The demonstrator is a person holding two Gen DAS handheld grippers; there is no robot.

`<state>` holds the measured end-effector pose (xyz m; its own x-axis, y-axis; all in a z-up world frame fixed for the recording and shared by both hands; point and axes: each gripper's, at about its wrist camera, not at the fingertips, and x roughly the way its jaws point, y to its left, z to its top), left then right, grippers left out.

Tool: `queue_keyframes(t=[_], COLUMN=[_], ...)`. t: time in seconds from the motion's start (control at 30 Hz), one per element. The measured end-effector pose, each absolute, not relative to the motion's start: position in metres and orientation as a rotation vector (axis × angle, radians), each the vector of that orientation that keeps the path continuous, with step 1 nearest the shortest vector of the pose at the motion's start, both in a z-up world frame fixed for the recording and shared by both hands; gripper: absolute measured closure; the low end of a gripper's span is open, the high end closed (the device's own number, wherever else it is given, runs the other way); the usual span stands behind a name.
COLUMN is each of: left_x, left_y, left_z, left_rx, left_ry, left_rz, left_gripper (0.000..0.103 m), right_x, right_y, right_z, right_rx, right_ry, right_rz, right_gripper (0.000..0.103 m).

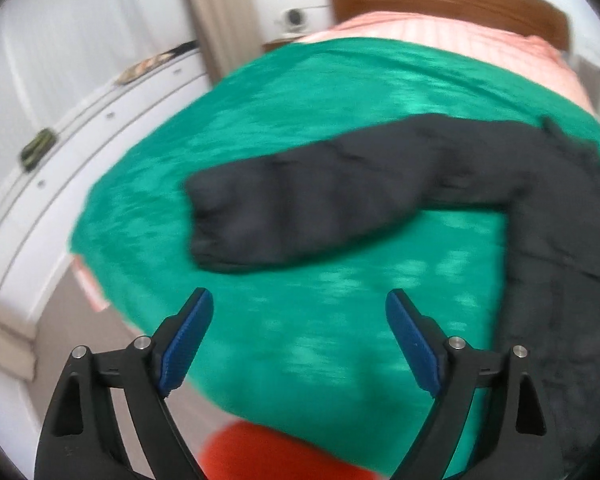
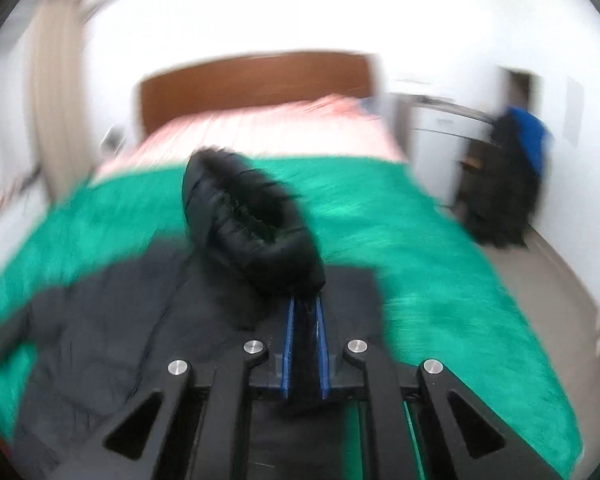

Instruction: Fold large clothes

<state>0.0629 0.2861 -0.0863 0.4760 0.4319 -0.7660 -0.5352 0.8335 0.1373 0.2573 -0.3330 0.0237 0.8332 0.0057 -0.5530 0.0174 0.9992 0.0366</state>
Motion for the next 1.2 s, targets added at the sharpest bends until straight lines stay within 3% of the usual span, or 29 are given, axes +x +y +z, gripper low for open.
queue_keyframes(t=[0.2,0.43,0.47,0.57,0.77,0.83,0.87,0.9,0.97,1.03,1.1,1.13,1.2], left_x=[0.086,0.086,0.083,0.076,0.067,0.066,0.065,0.065,0.067,0.067,0.063,0.061,0.058], left_y=[0.226,0.21,0.211,0.217,0.213,0.207,0.204,0.201,0.2,0.199,0.199,0.199,0.2], left_z=[-0.085,-0.099,-0.1,-0.107,-0.118,-0.119,-0.12,-0.121,-0.123,-0.125,-0.125,-0.125,-0.125], left_rx=[-0.119,-0.13,-0.133,-0.147,-0.178,-0.162,-0.154,-0.151,-0.15,-0.152,-0.153,-0.147,-0.133], left_ry=[0.887,0.931,0.934,0.955,0.986,0.989,0.99,0.99,0.995,1.003,1.004,1.002,1.0], left_rz=[0.436,0.393,0.397,0.418,0.423,0.42,0.416,0.412,0.411,0.415,0.415,0.416,0.424], left_gripper=[0.014,0.014,0.014,0.014,0.014,0.014,0.014,0.014,0.014,0.014,0.014,0.014,0.014], right_x=[0.189,0.151,0.147,0.141,0.14,0.149,0.155,0.163,0.182,0.183,0.174,0.169,0.16], right_y=[-0.522,-0.618,-0.612,-0.587,-0.546,-0.532,-0.528,-0.526,-0.527,-0.536,-0.548,-0.554,-0.556], right_z=[0.055,-0.04,-0.048,-0.074,-0.156,-0.168,-0.173,-0.178,-0.199,-0.206,-0.182,-0.16,-0.109], right_rx=[0.174,0.307,0.319,0.444,1.167,1.295,1.328,1.358,1.47,1.537,1.435,1.323,1.005], right_ry=[0.523,0.773,0.787,0.809,0.744,0.625,0.58,0.545,0.503,0.421,0.349,0.358,0.412], right_rz=[-0.384,-0.55,-0.51,-0.316,0.215,0.296,0.309,0.317,0.293,0.253,0.166,0.106,-0.045], right_gripper=[0.098,0.093,0.085,0.038,0.034,0.024,0.009,0.004,0.007,0.031,0.085,0.095,0.095])
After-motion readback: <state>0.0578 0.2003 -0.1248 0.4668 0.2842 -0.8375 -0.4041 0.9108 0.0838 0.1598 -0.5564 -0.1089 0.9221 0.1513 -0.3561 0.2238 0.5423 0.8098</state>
